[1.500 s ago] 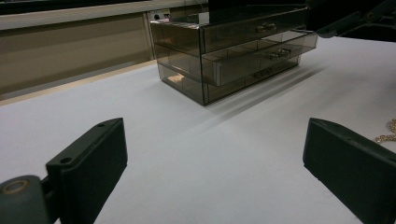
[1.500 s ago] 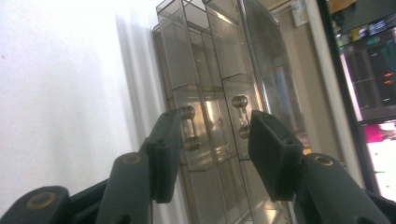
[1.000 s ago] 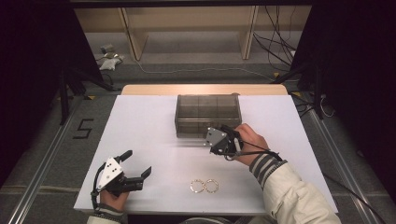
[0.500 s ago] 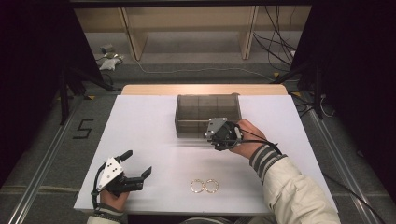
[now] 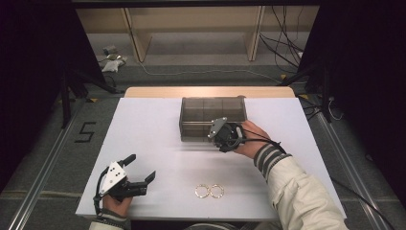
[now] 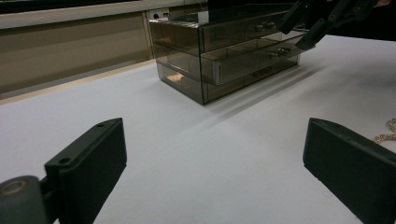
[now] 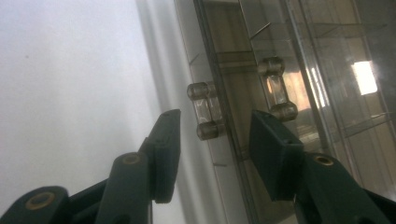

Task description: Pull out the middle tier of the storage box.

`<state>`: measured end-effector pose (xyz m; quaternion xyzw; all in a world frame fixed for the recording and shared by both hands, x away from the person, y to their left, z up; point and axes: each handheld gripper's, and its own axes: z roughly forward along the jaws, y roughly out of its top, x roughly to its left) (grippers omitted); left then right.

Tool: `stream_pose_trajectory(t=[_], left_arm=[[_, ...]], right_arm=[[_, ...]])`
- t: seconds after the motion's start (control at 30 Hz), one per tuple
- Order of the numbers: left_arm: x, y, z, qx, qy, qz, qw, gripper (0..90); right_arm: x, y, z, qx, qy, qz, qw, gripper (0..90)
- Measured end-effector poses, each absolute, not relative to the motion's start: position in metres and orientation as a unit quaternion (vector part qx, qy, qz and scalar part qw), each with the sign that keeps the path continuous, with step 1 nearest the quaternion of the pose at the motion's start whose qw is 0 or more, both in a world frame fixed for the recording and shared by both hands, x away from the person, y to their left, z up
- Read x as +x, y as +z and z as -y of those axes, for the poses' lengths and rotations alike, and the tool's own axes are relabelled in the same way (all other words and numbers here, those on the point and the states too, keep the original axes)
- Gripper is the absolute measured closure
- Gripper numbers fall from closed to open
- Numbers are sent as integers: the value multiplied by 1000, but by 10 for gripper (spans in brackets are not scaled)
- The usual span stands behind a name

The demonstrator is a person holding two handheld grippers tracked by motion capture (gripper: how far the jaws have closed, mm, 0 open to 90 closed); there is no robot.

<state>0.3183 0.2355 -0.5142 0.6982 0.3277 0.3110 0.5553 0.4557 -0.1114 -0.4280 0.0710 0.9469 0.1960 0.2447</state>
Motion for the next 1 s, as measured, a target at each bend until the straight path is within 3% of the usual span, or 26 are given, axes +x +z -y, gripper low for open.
stream_pose_trajectory(t=[0.4, 0.73, 1.0], left_arm=[[319, -514, -235, 698, 311, -329, 555, 58], [319, -514, -236, 697, 311, -329, 556, 59], [318, -514, -236, 696, 311, -330, 557, 58]], right_arm=[[465, -443, 105, 78, 160, -952, 250, 572], [467, -449, 97, 71, 141, -953, 260, 671], [464, -446, 96, 72, 140, -956, 249, 681]])
